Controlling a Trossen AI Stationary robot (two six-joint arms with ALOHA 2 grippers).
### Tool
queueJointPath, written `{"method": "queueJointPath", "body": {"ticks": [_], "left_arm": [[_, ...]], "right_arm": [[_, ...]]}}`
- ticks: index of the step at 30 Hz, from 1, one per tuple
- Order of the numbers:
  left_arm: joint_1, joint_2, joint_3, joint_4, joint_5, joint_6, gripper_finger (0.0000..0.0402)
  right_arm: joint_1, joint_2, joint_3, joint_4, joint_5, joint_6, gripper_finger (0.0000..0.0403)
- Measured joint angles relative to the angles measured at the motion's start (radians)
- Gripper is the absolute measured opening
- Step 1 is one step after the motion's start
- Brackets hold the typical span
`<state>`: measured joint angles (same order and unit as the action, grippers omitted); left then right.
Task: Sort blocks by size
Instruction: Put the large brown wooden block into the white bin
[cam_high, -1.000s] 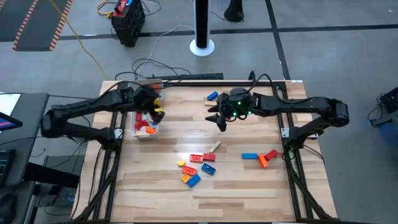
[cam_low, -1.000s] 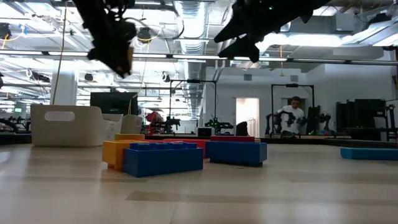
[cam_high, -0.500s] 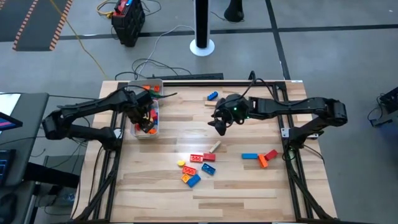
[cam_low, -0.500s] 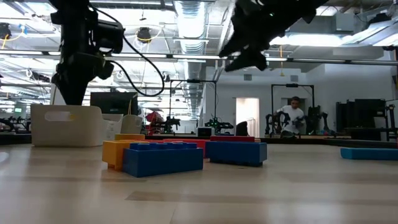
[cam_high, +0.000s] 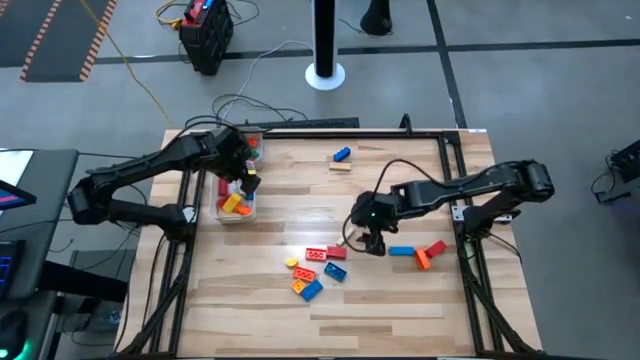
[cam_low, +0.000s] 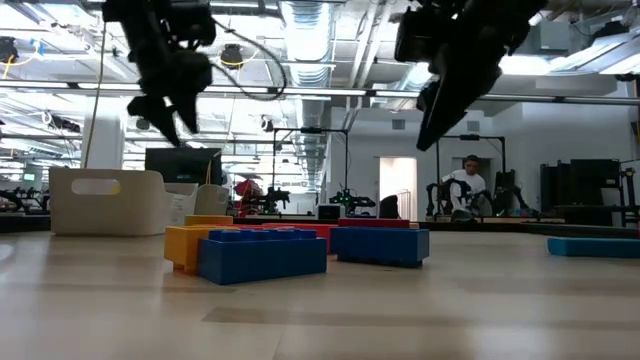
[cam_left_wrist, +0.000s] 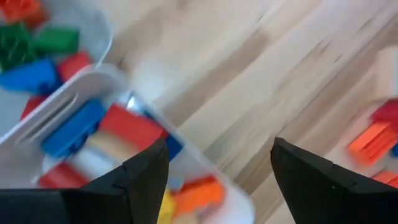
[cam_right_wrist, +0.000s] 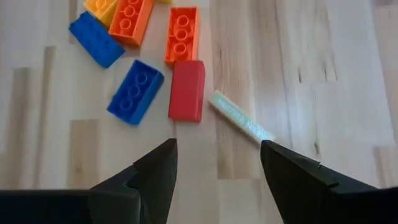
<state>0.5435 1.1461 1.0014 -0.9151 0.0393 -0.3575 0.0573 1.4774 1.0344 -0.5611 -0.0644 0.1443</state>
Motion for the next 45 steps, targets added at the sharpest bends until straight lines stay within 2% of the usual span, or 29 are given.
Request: {"method": "queueJointPath", "body": {"ticks": [7, 14, 21, 26, 30, 35, 40, 45], "left_arm": [[-0.071, 0.0, 0.018, 0.076, -0.041, -0.059, 0.0268], [-0.145, -0.003, 0.018, 0.073, -0.07, -0.079, 0.0267], [-0.161, -0.003, 0.018, 0.068, -0.074, -0.074, 0.0267], [-0.161, -0.003, 0.018, 0.068, -0.043, -0.052, 0.0267], [-0.161, -0.003, 0.018, 0.065, -0.017, -0.029, 0.0267], [-0.161, -0.003, 0.018, 0.06, -0.018, -0.021, 0.0267], [-0.161, -0.003, 0.018, 0.06, -0.018, -0.026, 0.0267], [-0.161, -0.003, 0.018, 0.06, -0.018, -0.049, 0.0267]], "right_arm": [[-0.002, 0.115, 0.0, 0.042, 0.011, -0.18, 0.0253], [-0.034, 0.226, 0.0, 0.074, 0.014, -0.265, 0.022], [-0.038, 0.247, 0.0, 0.12, 0.016, -0.35, 0.0178], [-0.04, 0.248, 0.0, 0.156, 0.038, -0.361, 0.0165], [-0.04, 0.258, 0.0, 0.162, 0.039, -0.364, 0.0167], [-0.059, 0.26, 0.0, 0.161, -0.061, -0.405, 0.0187], [-0.081, 0.26, -0.006, 0.144, -0.062, -0.464, 0.021], [-0.103, 0.26, -0.05, 0.146, -0.061, -0.515, 0.0212]]}}
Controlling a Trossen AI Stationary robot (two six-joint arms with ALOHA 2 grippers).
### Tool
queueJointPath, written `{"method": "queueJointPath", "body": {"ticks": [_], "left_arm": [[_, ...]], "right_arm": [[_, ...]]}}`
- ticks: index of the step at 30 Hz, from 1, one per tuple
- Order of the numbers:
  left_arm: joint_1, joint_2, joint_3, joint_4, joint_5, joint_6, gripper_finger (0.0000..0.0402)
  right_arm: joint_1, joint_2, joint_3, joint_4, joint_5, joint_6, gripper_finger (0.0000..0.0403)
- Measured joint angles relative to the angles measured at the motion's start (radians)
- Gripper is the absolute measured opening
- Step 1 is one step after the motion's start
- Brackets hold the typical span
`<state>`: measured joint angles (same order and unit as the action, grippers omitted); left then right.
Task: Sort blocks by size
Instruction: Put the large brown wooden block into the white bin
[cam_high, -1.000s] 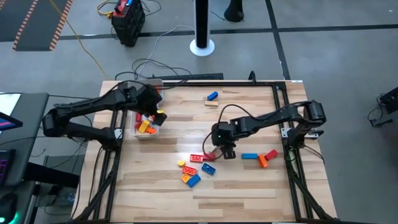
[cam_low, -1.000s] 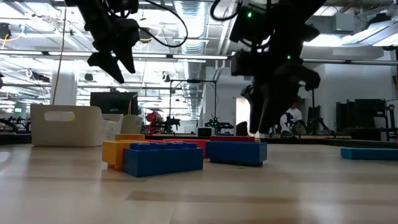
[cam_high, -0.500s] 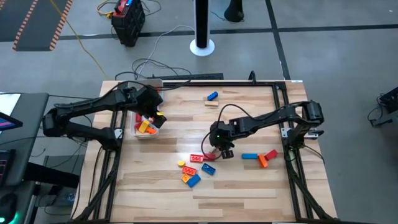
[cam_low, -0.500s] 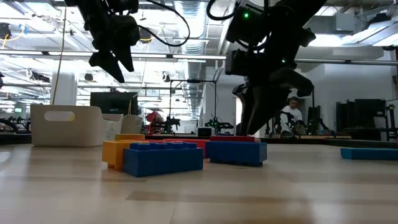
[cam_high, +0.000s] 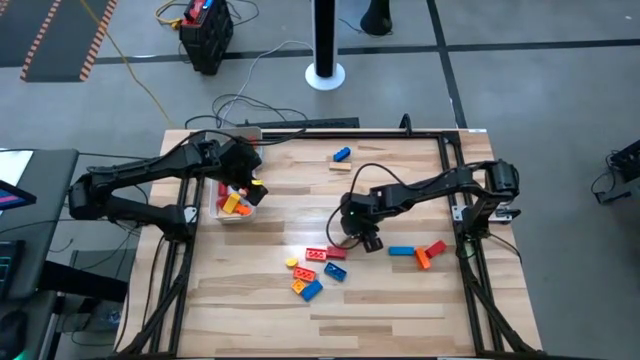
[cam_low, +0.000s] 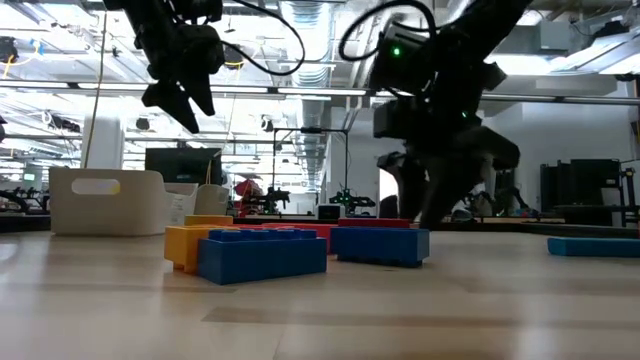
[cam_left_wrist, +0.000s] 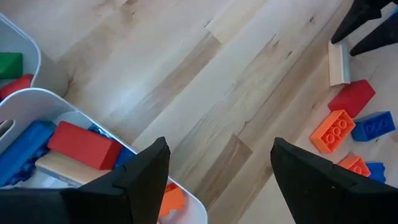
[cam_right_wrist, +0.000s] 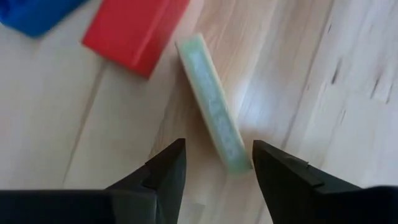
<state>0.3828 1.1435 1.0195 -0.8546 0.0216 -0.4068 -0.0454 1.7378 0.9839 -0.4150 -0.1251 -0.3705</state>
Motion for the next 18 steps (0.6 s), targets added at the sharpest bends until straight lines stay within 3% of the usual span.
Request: {"method": "queueJointPath", "body": {"ticks": [11, 18], "left_arm": [[0.0, 0.002, 0.0, 0.025, -0.005, -0.003, 0.0267], [0.0, 0.004, 0.0, 0.043, -0.005, 0.072, 0.0267]], "right_arm": [[-0.001, 0.0, -0.049, 0.087, -0.001, 0.001, 0.0154], [-0.001, -0.001, -0.055, 0.117, -0.001, 0.043, 0.0127]]}}
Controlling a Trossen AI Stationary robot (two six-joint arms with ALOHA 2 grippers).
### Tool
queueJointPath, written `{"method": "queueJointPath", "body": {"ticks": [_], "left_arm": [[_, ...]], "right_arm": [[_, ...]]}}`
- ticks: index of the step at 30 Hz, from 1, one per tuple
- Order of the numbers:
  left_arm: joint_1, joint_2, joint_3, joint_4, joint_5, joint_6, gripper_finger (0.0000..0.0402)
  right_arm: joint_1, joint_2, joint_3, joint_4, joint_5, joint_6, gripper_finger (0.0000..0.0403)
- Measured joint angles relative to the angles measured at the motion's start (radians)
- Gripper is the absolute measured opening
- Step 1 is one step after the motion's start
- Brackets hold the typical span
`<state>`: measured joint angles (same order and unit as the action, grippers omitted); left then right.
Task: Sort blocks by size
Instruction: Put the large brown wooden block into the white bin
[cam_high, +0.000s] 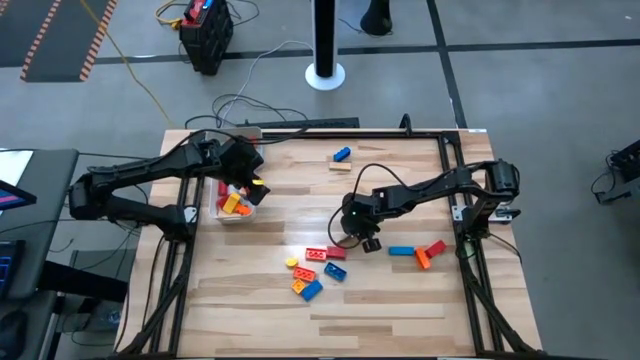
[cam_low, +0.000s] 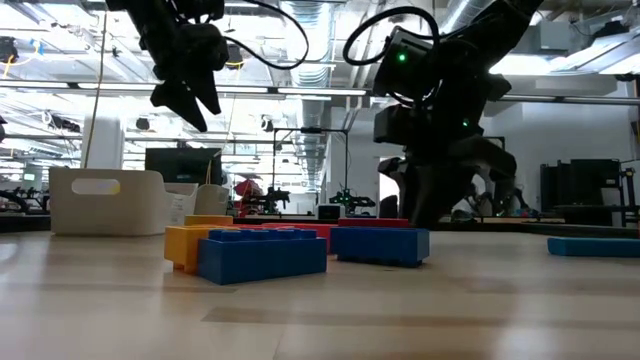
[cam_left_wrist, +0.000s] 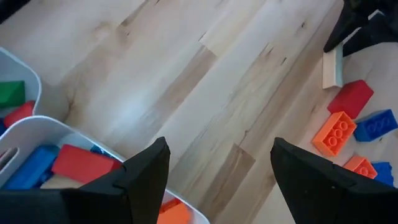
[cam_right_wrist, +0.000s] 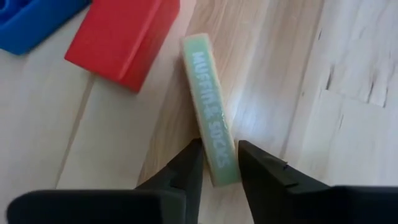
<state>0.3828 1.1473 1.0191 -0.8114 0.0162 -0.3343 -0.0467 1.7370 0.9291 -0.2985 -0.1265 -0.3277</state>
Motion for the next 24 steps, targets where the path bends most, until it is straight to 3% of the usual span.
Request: {"method": "queueJointPath", "body": {"ticks": [6, 11, 19, 24], "left_arm": [[-0.003, 0.0, 0.0, 0.014, 0.0, 0.071, 0.0267], [-0.024, 0.0, -0.001, 0.06, 0.008, 0.16, 0.0267], [-0.117, 0.0, -0.049, 0.329, 0.038, 0.202, 0.0267], [-0.172, 0.0, -0.06, 0.493, 0.003, 0.208, 0.0267]], "right_arm": [[-0.004, 0.0, 0.0, -0.004, -0.001, 0.075, 0.0082], [-0.039, -0.012, 0.0, -0.018, -0.005, 0.195, 0.0082], [-0.096, -0.157, 0.0, 0.04, -0.003, 0.299, 0.0082], [-0.113, -0.258, 0.0, 0.166, -0.003, 0.357, 0.0082]]}}
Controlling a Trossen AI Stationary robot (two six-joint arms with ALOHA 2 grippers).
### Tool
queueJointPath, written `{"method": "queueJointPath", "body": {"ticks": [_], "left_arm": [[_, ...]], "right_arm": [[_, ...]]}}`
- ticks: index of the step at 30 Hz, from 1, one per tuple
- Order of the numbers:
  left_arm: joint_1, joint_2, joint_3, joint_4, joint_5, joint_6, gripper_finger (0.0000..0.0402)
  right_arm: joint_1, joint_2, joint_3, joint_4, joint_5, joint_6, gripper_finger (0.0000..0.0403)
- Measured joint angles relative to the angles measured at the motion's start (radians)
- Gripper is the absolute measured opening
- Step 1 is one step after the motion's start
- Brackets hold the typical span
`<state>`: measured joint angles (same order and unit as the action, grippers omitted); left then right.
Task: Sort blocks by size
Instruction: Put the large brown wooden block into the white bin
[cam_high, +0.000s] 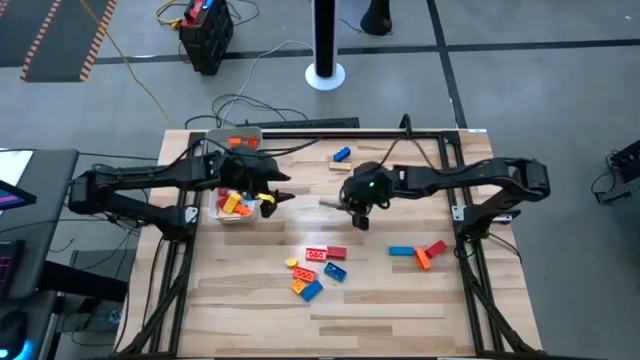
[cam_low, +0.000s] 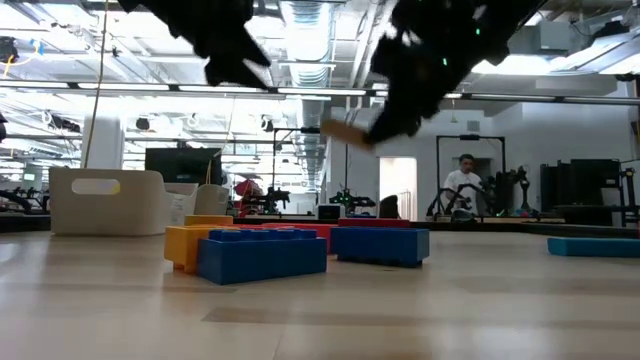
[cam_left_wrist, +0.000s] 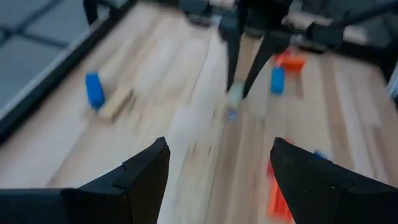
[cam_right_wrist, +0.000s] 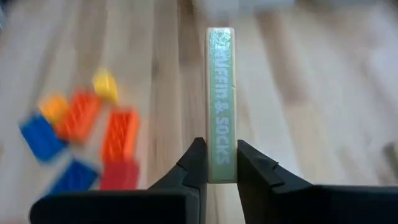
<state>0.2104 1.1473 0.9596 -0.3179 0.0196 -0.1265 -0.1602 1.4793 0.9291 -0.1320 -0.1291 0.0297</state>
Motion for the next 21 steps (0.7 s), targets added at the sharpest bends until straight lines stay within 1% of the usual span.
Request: {"method": "queueJointPath", "body": {"ticks": [6, 9, 12, 16, 21], "left_arm": [[-0.026, 0.001, 0.0, 0.206, -0.042, -0.024, 0.0267], [-0.04, 0.03, 0.0, 0.302, -0.071, -0.065, 0.0267], [-0.06, 0.081, 0.0, 0.41, -0.08, -0.073, 0.0267], [-0.079, 0.158, 0.0, 0.534, -0.086, -0.078, 0.0267], [-0.085, 0.227, 0.0, 0.623, -0.091, -0.129, 0.0265]], "right_arm": [[-0.007, -0.065, 0.001, 0.174, 0.0, 0.058, 0.0082], [-0.007, -0.071, 0.001, 0.25, 0.0, 0.083, 0.0082], [-0.004, -0.071, 0.001, 0.312, 0.0, 0.107, 0.0082], [0.006, -0.07, 0.001, 0.35, -0.001, 0.125, 0.0082], [0.029, -0.07, 0.001, 0.361, -0.004, 0.144, 0.0082]]}}
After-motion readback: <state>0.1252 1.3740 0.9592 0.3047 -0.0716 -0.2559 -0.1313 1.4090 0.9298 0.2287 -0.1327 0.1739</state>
